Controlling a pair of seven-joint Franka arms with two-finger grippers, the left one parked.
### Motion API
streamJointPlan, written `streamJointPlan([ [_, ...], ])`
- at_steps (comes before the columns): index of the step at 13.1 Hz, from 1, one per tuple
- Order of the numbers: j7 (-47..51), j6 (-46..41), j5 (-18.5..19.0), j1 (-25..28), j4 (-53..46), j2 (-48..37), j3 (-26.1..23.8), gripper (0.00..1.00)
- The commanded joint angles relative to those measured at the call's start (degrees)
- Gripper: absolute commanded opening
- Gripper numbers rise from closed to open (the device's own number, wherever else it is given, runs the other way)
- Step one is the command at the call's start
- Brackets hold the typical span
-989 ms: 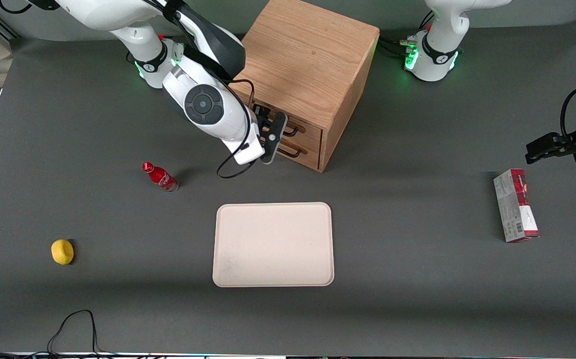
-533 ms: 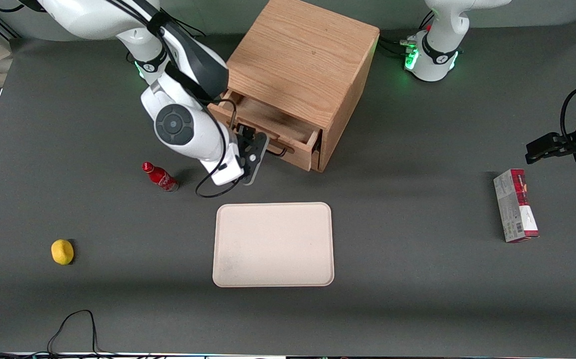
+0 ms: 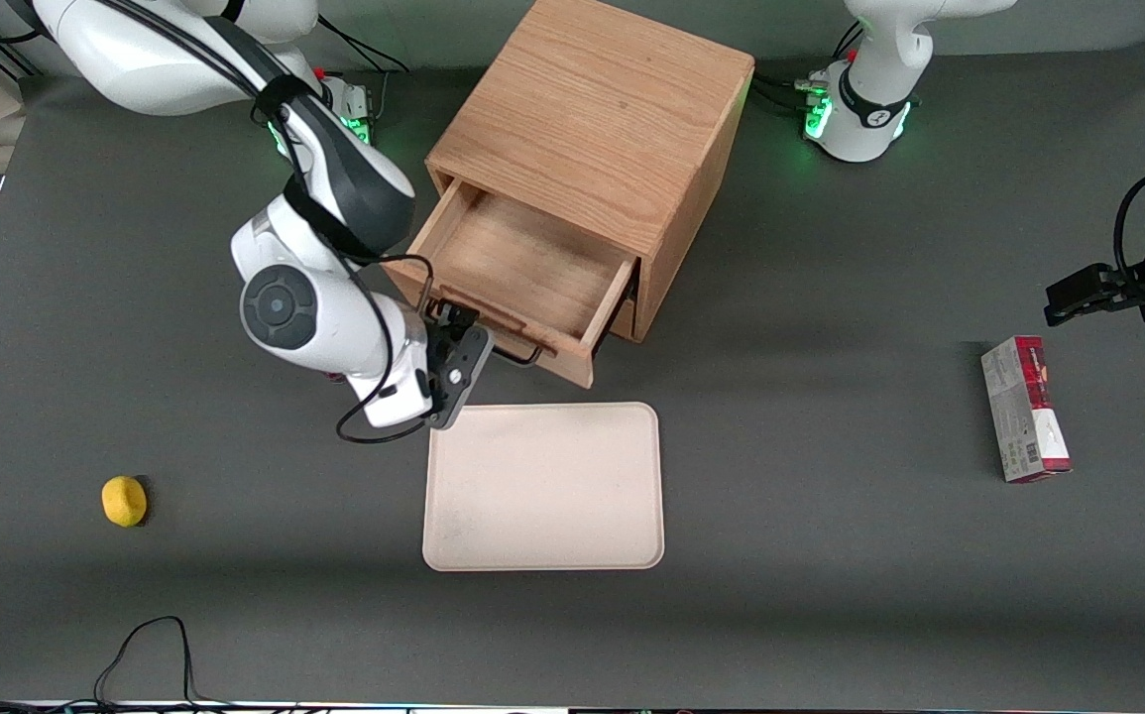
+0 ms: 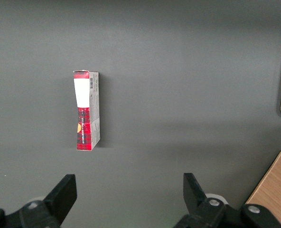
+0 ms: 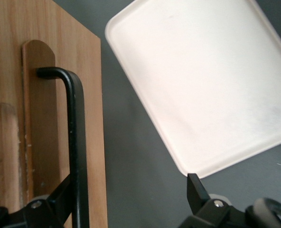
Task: Open upper drawer
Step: 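Pull the handle outward with the right gripper, sliding the drawer open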
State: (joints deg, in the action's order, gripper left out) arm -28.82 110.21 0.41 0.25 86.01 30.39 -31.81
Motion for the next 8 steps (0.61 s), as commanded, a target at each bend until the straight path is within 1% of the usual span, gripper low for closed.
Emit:
streamJointPlan([
  [1,-0.71,-0.96,0.73,0.36,-5.32,2.75,2.44,1.0],
  [3,-0.54,-0.87,0.82,0.36,-6.11,2.75,2.89,1.0],
  [8,-0.01,-0.96,0.91,0.45,-11.82,2.66,6.75,1.0],
])
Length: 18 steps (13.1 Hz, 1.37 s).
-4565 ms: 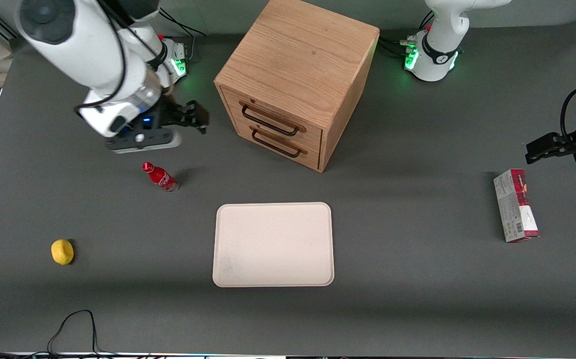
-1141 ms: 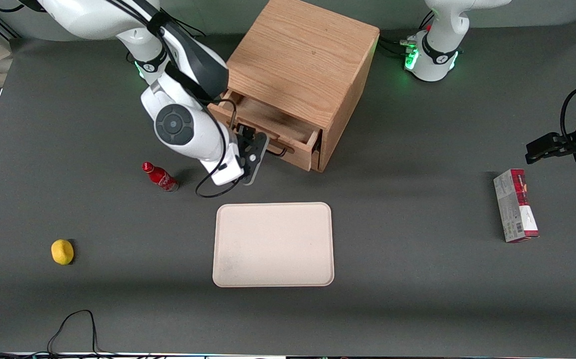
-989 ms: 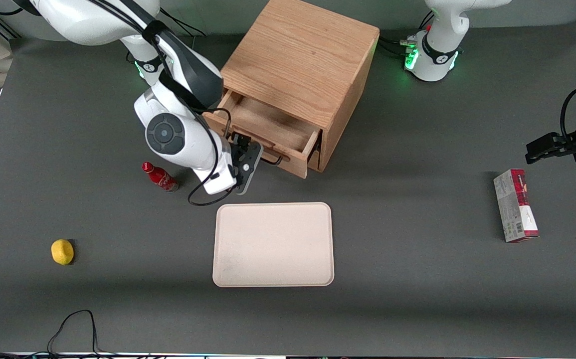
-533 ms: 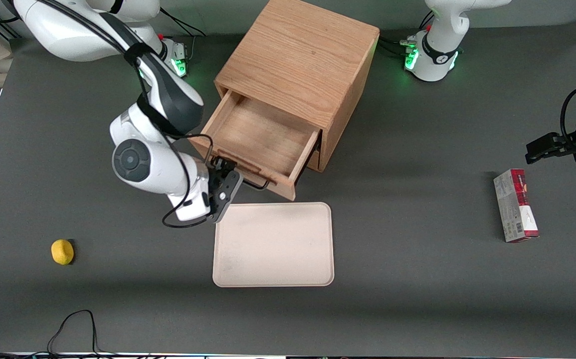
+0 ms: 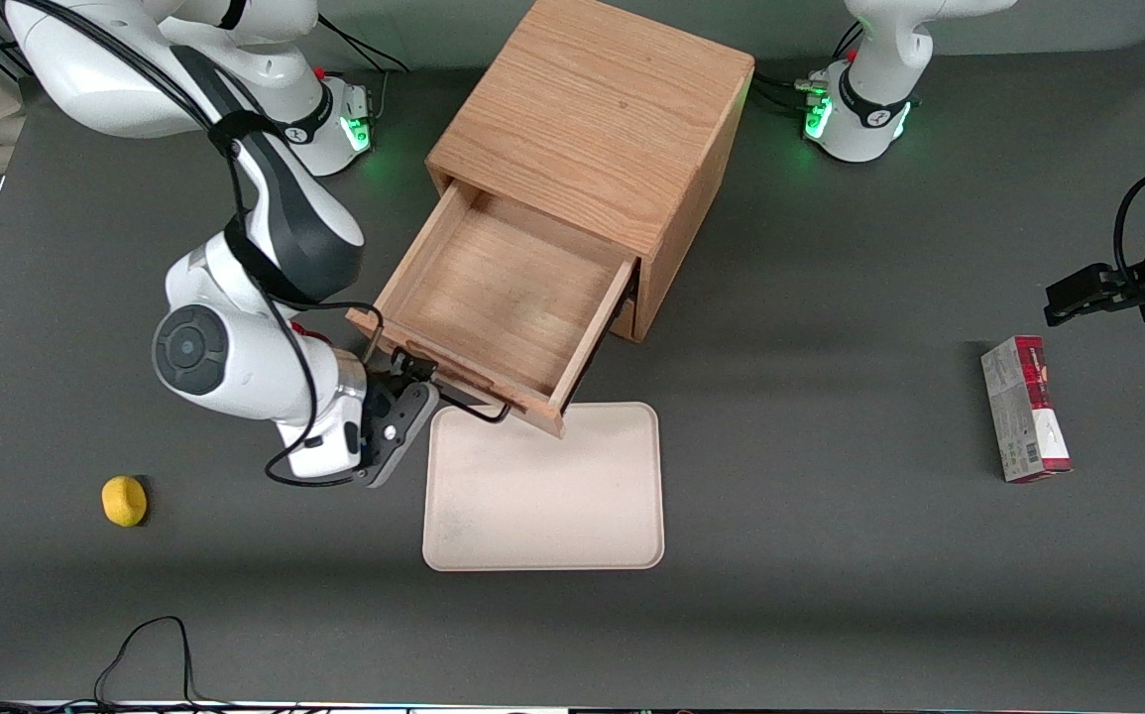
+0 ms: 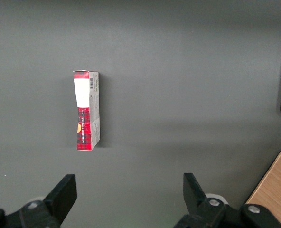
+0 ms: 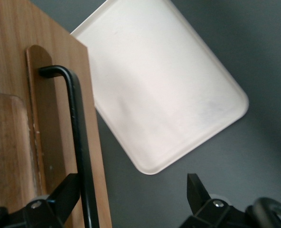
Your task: Open upper drawer
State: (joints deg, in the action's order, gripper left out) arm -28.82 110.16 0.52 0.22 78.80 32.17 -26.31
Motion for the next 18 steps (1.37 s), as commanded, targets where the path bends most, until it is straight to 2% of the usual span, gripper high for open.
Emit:
streamJointPlan([
  [1,0.08,-1.35,0.45,0.49,-6.19,0.53,1.26,1.0],
  [4,-0.01,-10.03,0.62,-0.04,-9.88,-1.05,3.0,1.0],
  [6,0.6,-13.82,-1.04,-0.3,-9.29,-6.21,8.61,1.0],
  [8,7.59,-16.88,-4.98,-0.13,-6.92,-11.67,14.68,1.0],
  [9,10.24,-21.0,-5.09,-0.04,-4.13,-14.39,16.53,1.0],
  [12,16.83,-19.65,-4.56,-0.04,9.82,-26.67,22.25,1.0],
  [15,18.09,-13.59,-4.13,-0.04,27.93,-41.97,25.86,1.0],
  [18,26.51,-17.77,1.31,0.05,28.87,-44.74,25.52,1.0],
])
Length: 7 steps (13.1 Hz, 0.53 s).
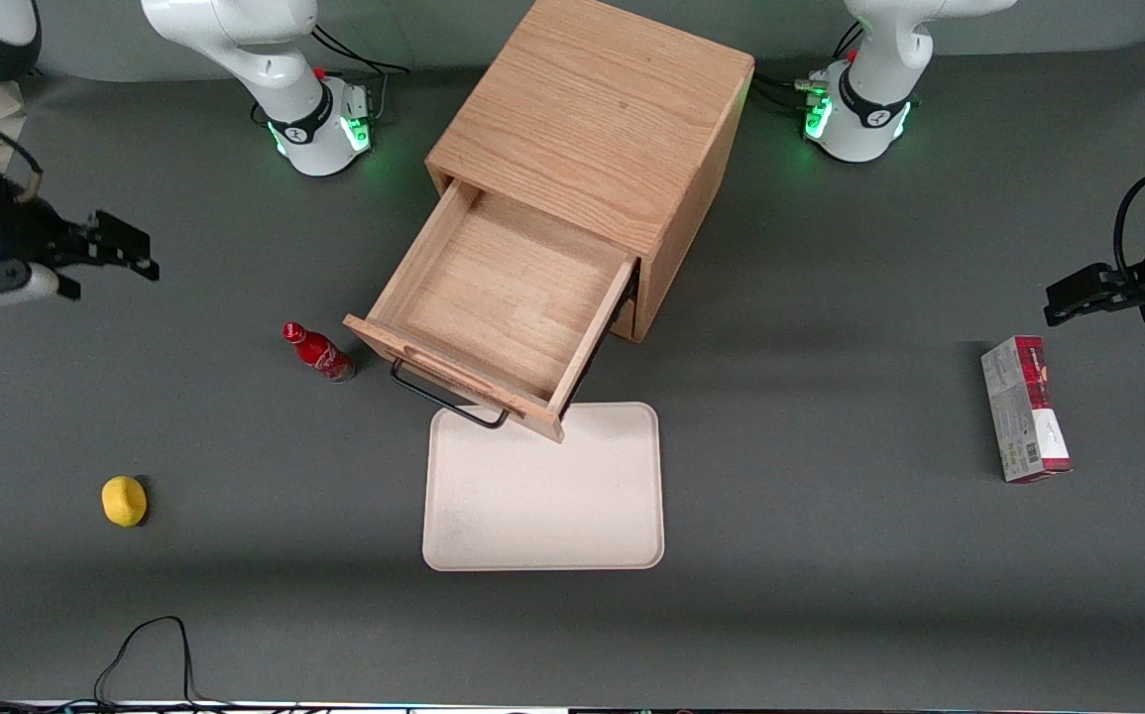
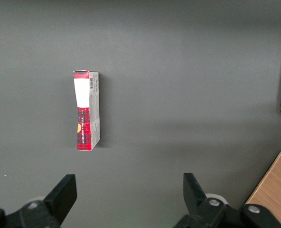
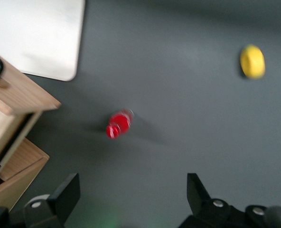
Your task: Open upper drawer
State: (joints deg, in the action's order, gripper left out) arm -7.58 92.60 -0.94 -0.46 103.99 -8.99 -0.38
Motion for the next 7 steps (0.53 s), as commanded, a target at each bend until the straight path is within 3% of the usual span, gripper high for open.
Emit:
streamJointPlan([
  [1,6.69,-0.32,2.61,0.64,3.42,-3.58,-0.5,1.0],
  [7,10.39,-0.06,2.17,0.81,1.84,-3.14,-0.5,1.0],
])
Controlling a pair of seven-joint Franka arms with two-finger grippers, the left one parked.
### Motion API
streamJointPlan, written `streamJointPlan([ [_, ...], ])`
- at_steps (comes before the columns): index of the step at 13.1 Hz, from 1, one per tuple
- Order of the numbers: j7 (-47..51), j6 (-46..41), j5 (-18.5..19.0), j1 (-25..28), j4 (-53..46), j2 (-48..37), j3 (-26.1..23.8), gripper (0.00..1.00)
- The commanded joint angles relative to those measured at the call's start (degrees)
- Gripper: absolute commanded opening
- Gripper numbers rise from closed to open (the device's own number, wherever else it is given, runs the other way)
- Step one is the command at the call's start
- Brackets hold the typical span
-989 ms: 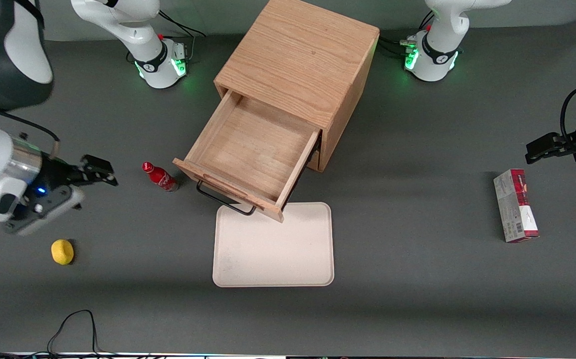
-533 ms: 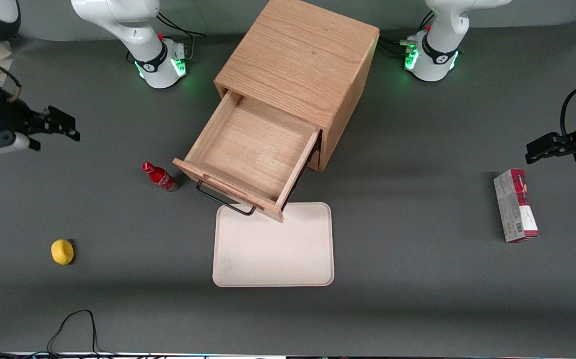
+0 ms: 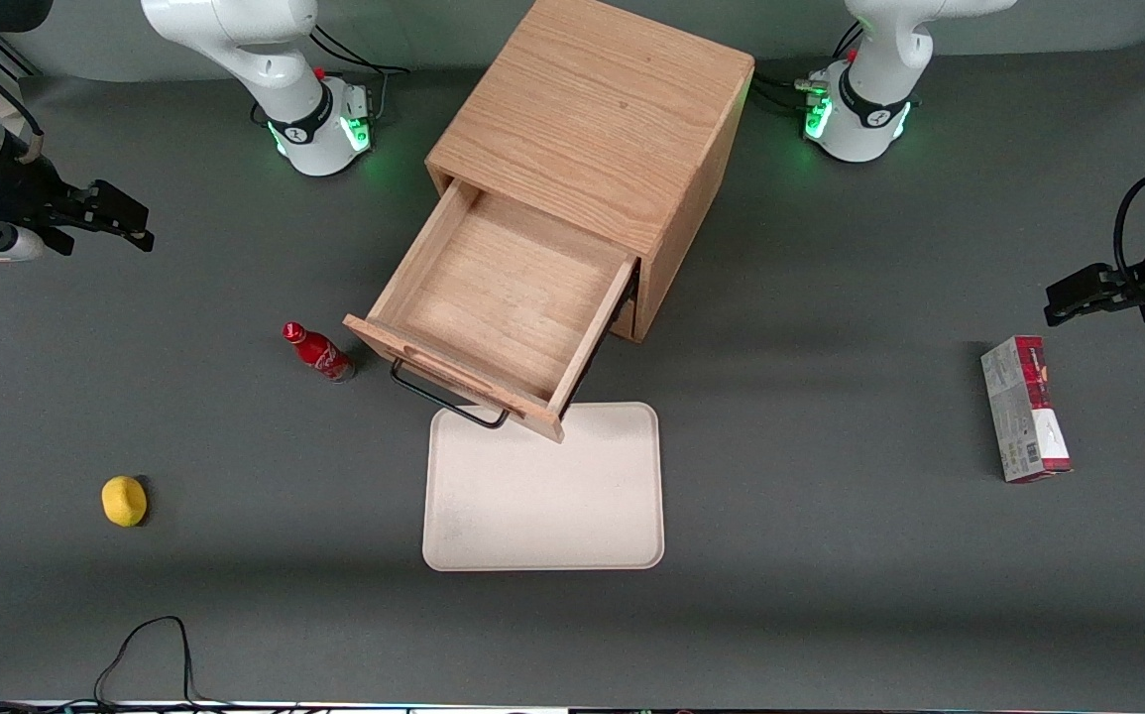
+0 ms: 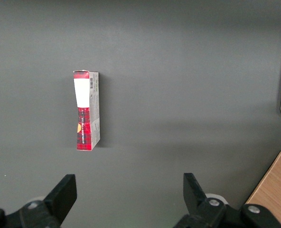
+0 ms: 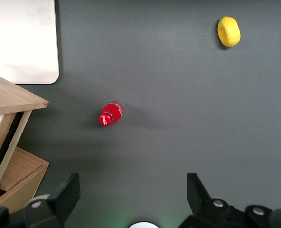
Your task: Open upper drawer
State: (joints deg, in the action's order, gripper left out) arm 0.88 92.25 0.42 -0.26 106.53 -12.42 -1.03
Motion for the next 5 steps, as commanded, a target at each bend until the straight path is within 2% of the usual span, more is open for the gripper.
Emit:
streamJointPlan([
  [1,1.94,0.3,0.64,0.52,-1.14,0.9,0.15,1.0],
  [5,2.02,0.56,0.55,0.78,-1.85,1.96,0.06,1.0],
])
